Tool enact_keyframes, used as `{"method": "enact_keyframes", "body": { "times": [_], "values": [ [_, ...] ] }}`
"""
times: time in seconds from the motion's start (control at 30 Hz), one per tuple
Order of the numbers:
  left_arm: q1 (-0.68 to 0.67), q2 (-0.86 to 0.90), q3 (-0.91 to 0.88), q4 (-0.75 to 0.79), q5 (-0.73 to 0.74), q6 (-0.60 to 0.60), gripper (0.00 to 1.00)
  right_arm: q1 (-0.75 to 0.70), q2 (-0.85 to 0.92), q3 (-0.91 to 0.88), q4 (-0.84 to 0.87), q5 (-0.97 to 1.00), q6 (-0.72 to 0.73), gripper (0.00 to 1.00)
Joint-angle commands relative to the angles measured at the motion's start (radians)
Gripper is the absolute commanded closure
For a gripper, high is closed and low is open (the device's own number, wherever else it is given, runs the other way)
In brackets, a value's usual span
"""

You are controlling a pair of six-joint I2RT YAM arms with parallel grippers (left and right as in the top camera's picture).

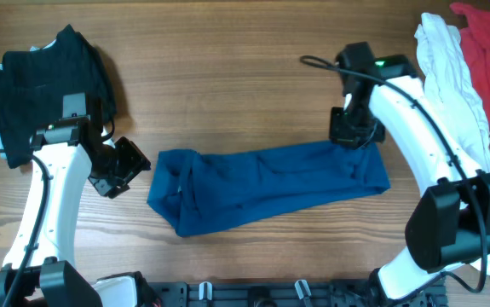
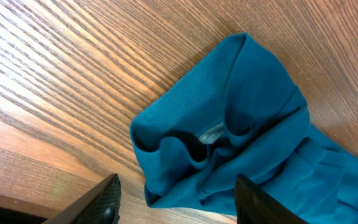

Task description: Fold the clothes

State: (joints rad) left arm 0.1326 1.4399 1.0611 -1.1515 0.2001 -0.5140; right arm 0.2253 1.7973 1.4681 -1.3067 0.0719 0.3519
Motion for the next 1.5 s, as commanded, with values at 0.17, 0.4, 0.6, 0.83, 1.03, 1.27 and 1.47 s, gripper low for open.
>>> {"method": "enact_keyframes", "body": {
  "times": [0.17, 0.4, 0.6, 0.83, 1.03, 1.27, 1.47],
  "values": [
    [-0.003, 0.005, -0.003, -0.003, 0.009, 0.012, 0.42, 0.076, 0.012, 0.009, -0.018, -0.028, 0.005, 0.55],
    [-0.003, 0.005, -0.003, -0.003, 0.009, 0.012, 0.42, 0.076, 0.012, 0.009, -0.037, -0.088, -0.066, 0.53],
    [-0.003, 0.005, -0.003, -0.003, 0.009, 0.012, 0.42, 0.075, 0.012, 0.009, -0.045, -0.134, -0.210, 0.55],
    [-0.003, 0.005, -0.003, -0.004, 0.009, 0.013, 0.42, 0.058, 0.012, 0.009, -0.043, 0.176, 0.072, 0.62],
    [-0.003, 0.005, -0.003, -0.003, 0.009, 0.013, 0.42, 0.051, 0.012, 0.008, -0.030, 0.132, 0.115, 0.71],
    [-0.003, 0.005, -0.003, -0.005, 0.009, 0.013, 0.42, 0.076, 0.012, -0.087, 0.078, -0.030, 0.040, 0.72],
    [-0.003, 0.005, -0.003, -0.024, 0.009, 0.013, 0.38, 0.127, 0.012, -0.243, 0.254, -0.169, -0.036, 0.72]
  ]
}}
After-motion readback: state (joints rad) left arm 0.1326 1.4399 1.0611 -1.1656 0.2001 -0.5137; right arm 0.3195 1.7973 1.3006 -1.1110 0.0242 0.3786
